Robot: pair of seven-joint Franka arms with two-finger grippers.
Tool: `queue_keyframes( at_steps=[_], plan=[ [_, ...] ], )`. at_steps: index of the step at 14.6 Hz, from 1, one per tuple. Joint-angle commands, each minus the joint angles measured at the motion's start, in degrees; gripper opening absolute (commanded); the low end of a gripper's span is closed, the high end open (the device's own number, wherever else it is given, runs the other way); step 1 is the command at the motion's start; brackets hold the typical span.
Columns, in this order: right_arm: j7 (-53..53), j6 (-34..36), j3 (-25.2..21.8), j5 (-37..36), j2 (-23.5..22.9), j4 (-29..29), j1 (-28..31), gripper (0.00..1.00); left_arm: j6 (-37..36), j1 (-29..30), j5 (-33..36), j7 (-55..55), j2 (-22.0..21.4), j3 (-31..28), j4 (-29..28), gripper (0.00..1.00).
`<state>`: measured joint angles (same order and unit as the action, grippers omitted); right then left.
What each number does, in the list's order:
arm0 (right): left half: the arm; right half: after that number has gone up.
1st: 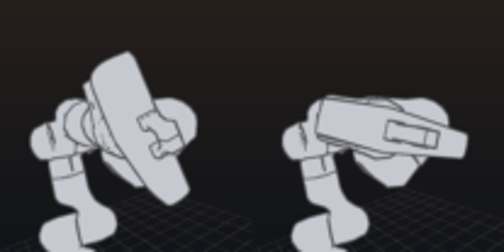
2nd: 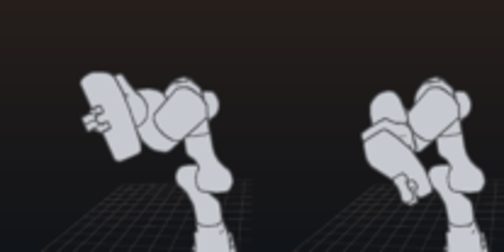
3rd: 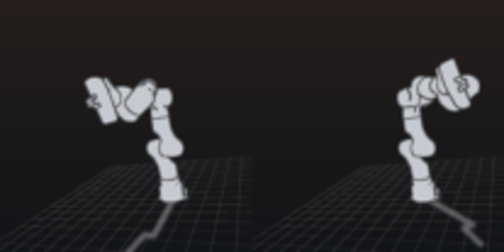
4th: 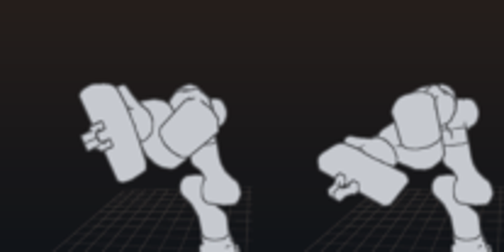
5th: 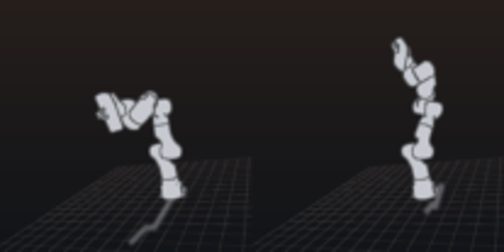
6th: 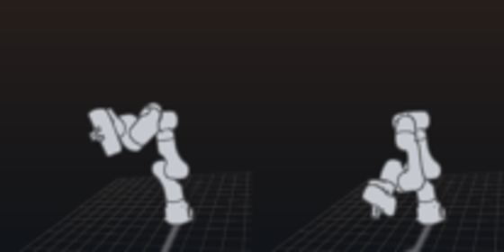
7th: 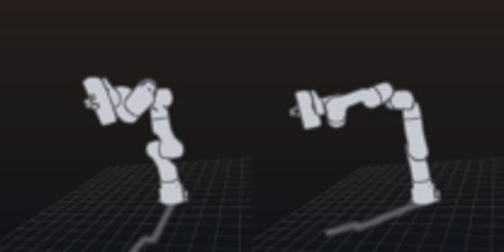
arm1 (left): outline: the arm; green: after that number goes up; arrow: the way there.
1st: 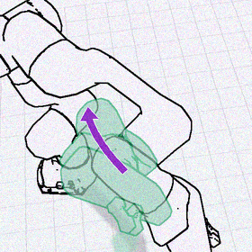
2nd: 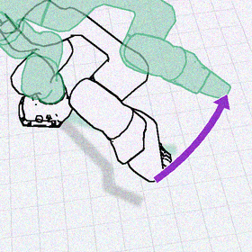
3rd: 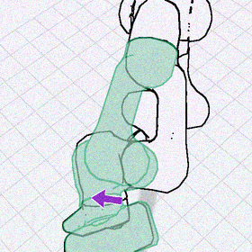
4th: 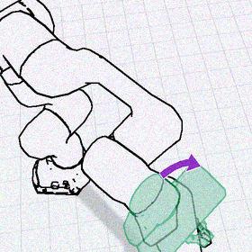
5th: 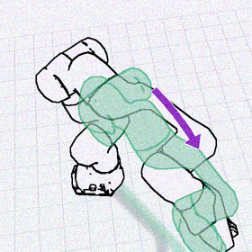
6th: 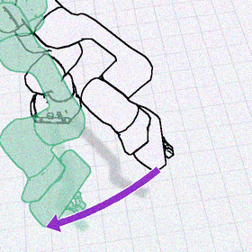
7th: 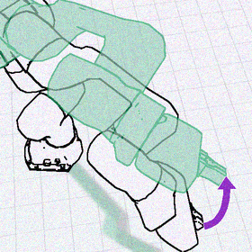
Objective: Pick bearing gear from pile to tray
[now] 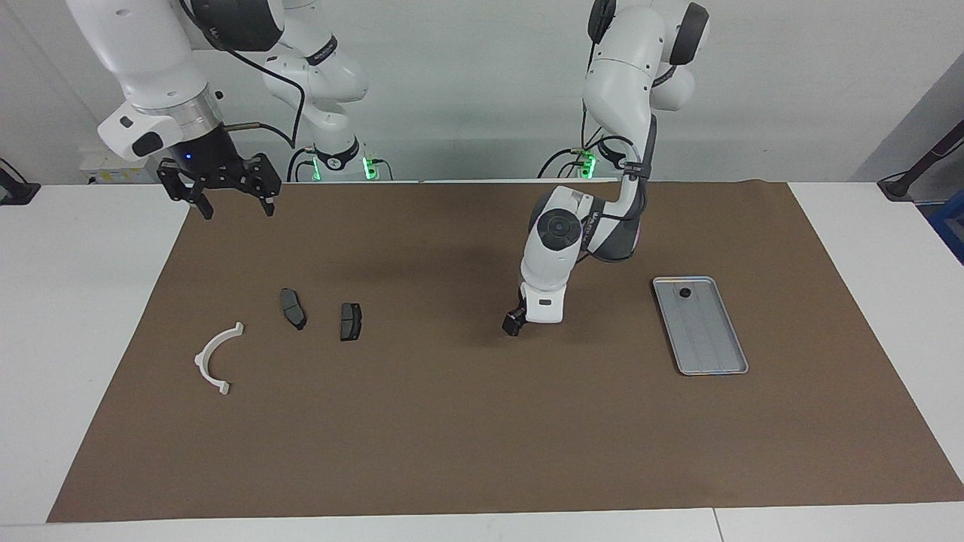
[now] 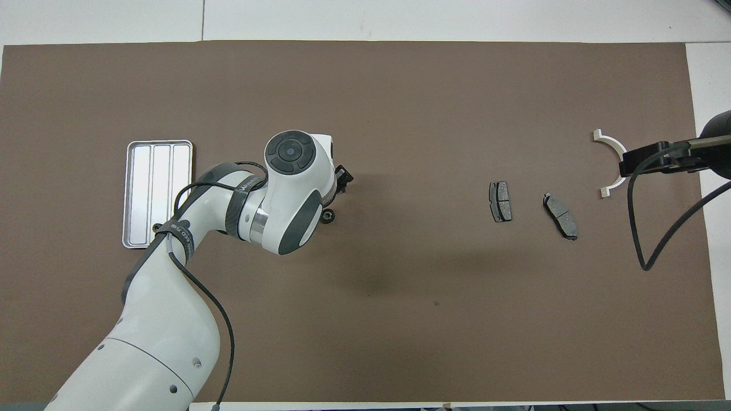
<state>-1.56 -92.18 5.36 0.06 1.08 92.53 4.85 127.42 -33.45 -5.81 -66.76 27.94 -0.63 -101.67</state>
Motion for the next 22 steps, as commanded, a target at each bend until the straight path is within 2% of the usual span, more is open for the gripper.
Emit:
queue_keyframes(
  at_steps=[1,4,8,9,14,16,22],
  plan=[
    [-1.2,0.2,0.2,1.0,1.8,2.7,0.6,1.00,-0.6,-1.4,0.3,-1.3,-1.4,-0.3,-2.8,1.00],
    [-1.1,0.2,0.0,1.0,1.7,2.7,0.4,1.00,-0.6,-1.7,0.3,-1.6,-1.6,-0.3,-3.2,0.98],
    [0.4,0.2,0.1,1.0,1.7,2.5,0.4,1.00,-0.6,-1.6,0.3,-1.6,-1.6,-0.3,-3.2,0.60],
    [0.4,0.2,0.1,1.0,1.8,2.4,0.4,1.00,-0.7,-1.6,0.3,-1.6,-1.6,-0.3,-3.3,0.56],
    [0.5,0.3,0.1,1.0,1.8,2.4,0.3,1.00,-0.9,-1.7,0.3,-1.6,-1.7,-0.3,-3.4,0.56],
    [0.4,0.3,0.1,1.1,1.8,2.3,0.4,1.00,-0.9,-2.1,0.3,-1.5,-2.0,-0.3,-4.1,0.51],
    [0.2,0.5,0.2,1.1,4.2,2.0,0.0,1.00,-0.9,-2.5,0.3,-1.5,-2.5,-0.3,-5.1,0.50]
  ],
)
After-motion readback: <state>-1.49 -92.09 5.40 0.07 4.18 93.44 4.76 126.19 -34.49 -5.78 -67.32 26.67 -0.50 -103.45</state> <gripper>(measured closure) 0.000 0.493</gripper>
